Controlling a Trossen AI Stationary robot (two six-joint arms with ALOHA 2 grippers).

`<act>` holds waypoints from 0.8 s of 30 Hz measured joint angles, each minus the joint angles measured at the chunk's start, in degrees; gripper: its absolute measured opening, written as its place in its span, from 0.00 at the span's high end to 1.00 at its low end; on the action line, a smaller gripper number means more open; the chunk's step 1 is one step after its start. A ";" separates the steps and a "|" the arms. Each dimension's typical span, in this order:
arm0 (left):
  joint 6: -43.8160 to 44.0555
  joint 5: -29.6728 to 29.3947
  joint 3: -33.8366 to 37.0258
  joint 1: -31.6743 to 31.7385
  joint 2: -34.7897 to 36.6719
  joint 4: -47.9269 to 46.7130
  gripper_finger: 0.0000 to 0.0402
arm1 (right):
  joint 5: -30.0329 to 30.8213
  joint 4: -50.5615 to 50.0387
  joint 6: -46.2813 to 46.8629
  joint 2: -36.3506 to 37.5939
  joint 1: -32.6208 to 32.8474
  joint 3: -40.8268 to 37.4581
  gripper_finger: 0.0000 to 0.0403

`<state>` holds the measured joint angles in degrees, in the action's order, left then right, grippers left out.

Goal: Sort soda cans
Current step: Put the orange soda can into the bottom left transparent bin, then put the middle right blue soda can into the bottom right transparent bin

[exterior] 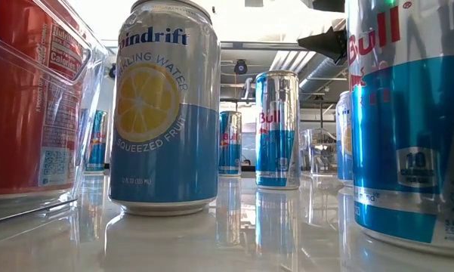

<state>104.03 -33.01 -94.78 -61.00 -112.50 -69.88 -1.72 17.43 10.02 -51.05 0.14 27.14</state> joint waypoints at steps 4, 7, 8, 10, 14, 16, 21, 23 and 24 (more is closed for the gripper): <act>-1.95 -1.93 0.00 -0.01 3.25 0.06 0.13 | 0.00 -0.39 0.00 0.00 0.00 0.00 0.05; -4.36 -6.11 0.00 0.07 5.56 0.25 0.13 | 0.00 -1.67 0.43 0.00 0.01 0.00 0.05; -5.65 -8.72 0.00 0.09 6.25 0.23 0.13 | 0.00 -2.33 0.95 0.00 0.02 0.00 0.05; -8.40 -14.99 0.00 0.32 7.40 0.34 0.13 | 0.01 -4.06 2.39 0.00 -0.16 0.00 0.05; -17.16 -25.84 0.00 1.87 8.37 0.34 0.13 | -0.58 -5.57 2.07 0.00 -0.27 0.00 0.05; -22.05 -30.30 0.10 3.56 8.30 0.53 0.13 | -1.77 -4.79 1.69 0.00 1.19 0.00 0.05; -35.94 -27.47 4.32 11.26 8.41 7.42 0.13 | 2.48 -4.37 -2.02 -1.59 9.76 2.31 0.05; -44.13 -23.44 6.13 14.98 8.46 13.34 0.13 | 4.92 -4.67 -3.57 -3.95 12.45 4.06 0.05; -48.89 -21.18 6.95 16.80 8.56 17.08 0.13 | 5.18 -4.77 -3.72 -5.37 13.30 4.96 0.05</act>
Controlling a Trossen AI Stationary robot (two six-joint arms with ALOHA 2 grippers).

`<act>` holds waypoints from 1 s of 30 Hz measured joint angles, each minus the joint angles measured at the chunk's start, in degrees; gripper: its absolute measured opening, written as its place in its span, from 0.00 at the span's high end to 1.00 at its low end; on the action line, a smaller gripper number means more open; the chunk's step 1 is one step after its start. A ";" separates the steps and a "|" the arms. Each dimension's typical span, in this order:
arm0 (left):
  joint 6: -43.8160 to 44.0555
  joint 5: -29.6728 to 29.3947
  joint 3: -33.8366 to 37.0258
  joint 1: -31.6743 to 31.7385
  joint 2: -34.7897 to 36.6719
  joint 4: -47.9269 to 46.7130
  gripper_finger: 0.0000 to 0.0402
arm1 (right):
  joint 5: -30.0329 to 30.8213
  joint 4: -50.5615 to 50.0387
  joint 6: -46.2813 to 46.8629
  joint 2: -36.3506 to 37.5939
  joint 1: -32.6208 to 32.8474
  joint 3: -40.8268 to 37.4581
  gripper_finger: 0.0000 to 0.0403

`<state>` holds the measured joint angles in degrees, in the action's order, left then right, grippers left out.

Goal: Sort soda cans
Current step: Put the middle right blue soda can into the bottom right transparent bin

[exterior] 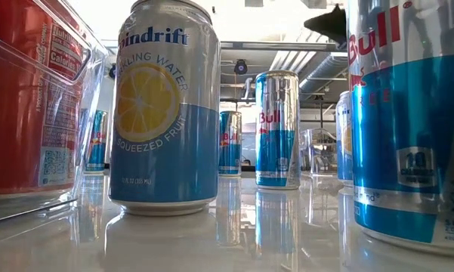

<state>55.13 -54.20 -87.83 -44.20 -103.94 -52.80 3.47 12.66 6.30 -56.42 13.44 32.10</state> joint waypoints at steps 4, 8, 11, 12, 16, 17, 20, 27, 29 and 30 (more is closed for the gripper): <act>-21.36 9.51 2.93 7.18 0.09 17.09 0.13 | 1.55 -4.67 2.40 -7.60 0.51 5.46 0.05; -35.64 17.24 4.89 12.64 1.59 28.63 0.13 | 6.89 -13.96 2.69 -16.23 0.40 12.26 0.05; -40.08 18.22 7.41 14.64 4.88 33.15 0.13 | 5.83 -18.45 2.43 -21.41 0.43 17.68 0.05; -41.29 18.26 8.80 15.01 6.33 35.29 0.13 | 5.23 -20.09 2.43 -22.87 0.44 19.32 0.05; -44.79 18.04 17.27 15.35 13.34 46.25 0.13 | 5.09 -27.03 2.25 -28.12 0.43 24.33 0.05; -44.96 17.55 19.79 15.33 15.13 49.09 0.13 | 5.29 -27.70 2.24 -29.10 0.40 25.05 0.05; -43.88 15.85 27.38 14.89 19.80 57.34 0.13 | 5.40 -28.28 2.26 -31.42 0.08 26.01 0.05; -42.81 11.97 39.95 13.31 22.57 73.66 0.13 | 5.27 -28.24 3.90 -34.33 -1.09 26.05 0.08; -42.62 11.05 41.96 12.81 21.88 75.34 0.13 | 5.27 -28.29 3.94 -34.78 -1.19 26.05 0.14; -42.33 10.24 42.96 12.53 21.49 76.65 0.13 | 5.13 -28.21 4.12 -34.78 -1.21 26.05 0.17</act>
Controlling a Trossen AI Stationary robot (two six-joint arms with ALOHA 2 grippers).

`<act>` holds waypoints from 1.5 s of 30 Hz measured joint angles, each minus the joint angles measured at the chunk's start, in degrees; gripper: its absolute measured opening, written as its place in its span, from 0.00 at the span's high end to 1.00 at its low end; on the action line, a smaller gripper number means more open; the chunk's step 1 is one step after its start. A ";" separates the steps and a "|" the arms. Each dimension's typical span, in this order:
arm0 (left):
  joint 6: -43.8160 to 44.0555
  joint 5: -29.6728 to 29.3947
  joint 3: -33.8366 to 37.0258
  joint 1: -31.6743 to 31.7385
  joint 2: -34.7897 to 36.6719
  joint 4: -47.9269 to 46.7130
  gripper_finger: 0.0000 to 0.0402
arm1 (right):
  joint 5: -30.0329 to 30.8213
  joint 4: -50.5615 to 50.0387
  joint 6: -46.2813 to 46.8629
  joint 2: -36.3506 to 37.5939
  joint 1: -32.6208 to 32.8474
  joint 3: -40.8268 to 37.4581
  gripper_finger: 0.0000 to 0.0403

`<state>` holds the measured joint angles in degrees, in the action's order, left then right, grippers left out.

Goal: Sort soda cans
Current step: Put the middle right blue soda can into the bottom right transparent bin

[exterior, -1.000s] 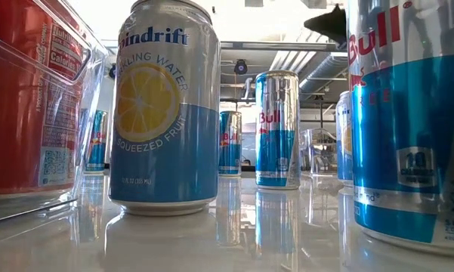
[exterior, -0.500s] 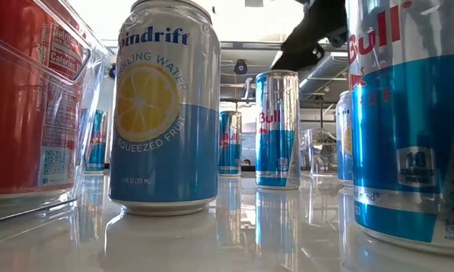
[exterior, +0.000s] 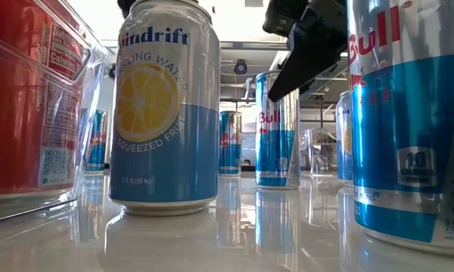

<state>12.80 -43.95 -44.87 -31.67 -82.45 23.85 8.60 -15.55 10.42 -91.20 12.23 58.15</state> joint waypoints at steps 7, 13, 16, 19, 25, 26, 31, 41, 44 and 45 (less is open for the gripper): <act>1.11 -2.10 2.09 -0.69 -2.14 3.60 0.13 | -0.10 2.34 2.03 0.29 0.03 -0.04 0.48; 4.93 -2.98 2.09 -0.69 -3.37 3.34 0.13 | 0.54 0.61 2.28 8.70 0.88 1.48 0.47; 4.98 -3.58 2.09 -0.61 -3.31 3.62 0.13 | 1.30 -3.07 2.73 16.31 3.63 2.23 0.47; 4.98 -5.23 2.09 0.01 -3.32 4.26 0.13 | 2.99 -8.07 6.86 24.12 8.39 2.71 0.47; 5.10 -5.63 2.09 1.87 -3.31 4.58 0.13 | 7.74 -20.18 19.78 34.79 22.94 2.75 0.47; 5.12 -5.61 2.09 2.09 -3.31 4.55 0.13 | 8.38 -22.23 21.99 35.48 25.66 2.73 0.47; 5.17 -5.58 2.09 2.80 -3.31 4.53 0.13 | 12.36 -28.20 33.11 34.94 37.96 0.45 0.47; 5.17 -5.52 2.09 2.85 -3.31 4.75 0.13 | 21.52 -15.77 45.05 31.58 45.46 -17.53 0.47; 5.35 -5.54 2.09 3.21 -3.31 4.80 0.13 | 22.67 -9.52 44.01 31.58 43.32 -21.56 0.47; 5.66 -5.54 2.09 3.29 -3.31 4.80 0.13 | 22.71 -8.71 42.99 31.55 42.69 -22.24 0.47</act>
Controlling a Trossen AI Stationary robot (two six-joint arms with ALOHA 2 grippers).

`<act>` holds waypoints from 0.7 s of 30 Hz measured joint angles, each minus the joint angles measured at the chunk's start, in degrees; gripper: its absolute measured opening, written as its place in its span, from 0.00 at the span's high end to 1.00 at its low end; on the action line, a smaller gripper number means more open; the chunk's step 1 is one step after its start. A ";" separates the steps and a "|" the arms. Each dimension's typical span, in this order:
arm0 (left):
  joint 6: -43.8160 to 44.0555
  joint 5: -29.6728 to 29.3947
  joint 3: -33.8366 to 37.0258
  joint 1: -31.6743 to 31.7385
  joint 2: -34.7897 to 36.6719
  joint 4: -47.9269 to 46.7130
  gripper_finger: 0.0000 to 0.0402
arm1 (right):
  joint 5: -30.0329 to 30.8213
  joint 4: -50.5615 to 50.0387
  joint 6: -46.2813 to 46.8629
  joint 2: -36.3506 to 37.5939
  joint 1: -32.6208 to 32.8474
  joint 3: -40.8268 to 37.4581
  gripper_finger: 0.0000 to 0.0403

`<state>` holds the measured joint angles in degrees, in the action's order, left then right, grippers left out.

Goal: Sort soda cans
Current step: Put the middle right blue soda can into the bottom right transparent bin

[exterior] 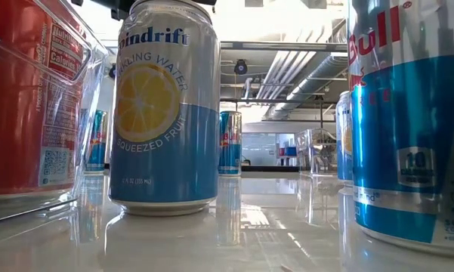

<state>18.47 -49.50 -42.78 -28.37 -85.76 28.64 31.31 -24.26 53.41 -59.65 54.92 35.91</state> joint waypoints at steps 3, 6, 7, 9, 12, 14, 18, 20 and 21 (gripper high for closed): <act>0.85 0.04 0.00 0.40 0.00 0.00 0.13 | -0.25 1.47 -3.91 0.01 -1.63 0.05 0.47; 0.99 0.04 0.00 0.67 0.00 0.08 0.13 | -0.56 1.87 -8.18 0.01 -2.50 0.78 0.47; 1.00 0.04 0.00 0.67 0.00 0.20 0.13 | -0.98 2.25 -9.57 0.01 -2.65 0.82 0.47; 0.99 0.04 0.00 0.67 0.00 0.39 0.13 | -1.93 2.69 -11.46 -0.11 -2.97 0.85 0.47; 1.00 0.04 0.00 0.67 0.00 0.47 0.13 | -2.31 2.66 -13.59 -1.45 -3.20 0.82 0.47; 0.98 0.04 0.00 0.67 0.00 0.68 0.13 | -2.45 3.06 -15.09 -2.99 -3.20 0.82 0.47; 0.97 0.04 -0.01 0.67 0.00 0.90 0.13 | -2.77 4.90 -16.36 -6.61 -3.20 0.80 0.43; 0.95 0.04 -0.01 0.67 0.00 0.90 0.13 | -2.38 6.18 -16.45 -7.88 -3.20 0.82 0.39; 0.95 0.03 -0.02 0.67 0.00 0.90 0.13 | -2.21 6.56 -16.47 -8.32 -3.20 0.84 0.37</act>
<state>19.42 -49.46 -42.81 -27.70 -85.76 29.54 29.10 -17.69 36.95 -67.96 51.72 36.75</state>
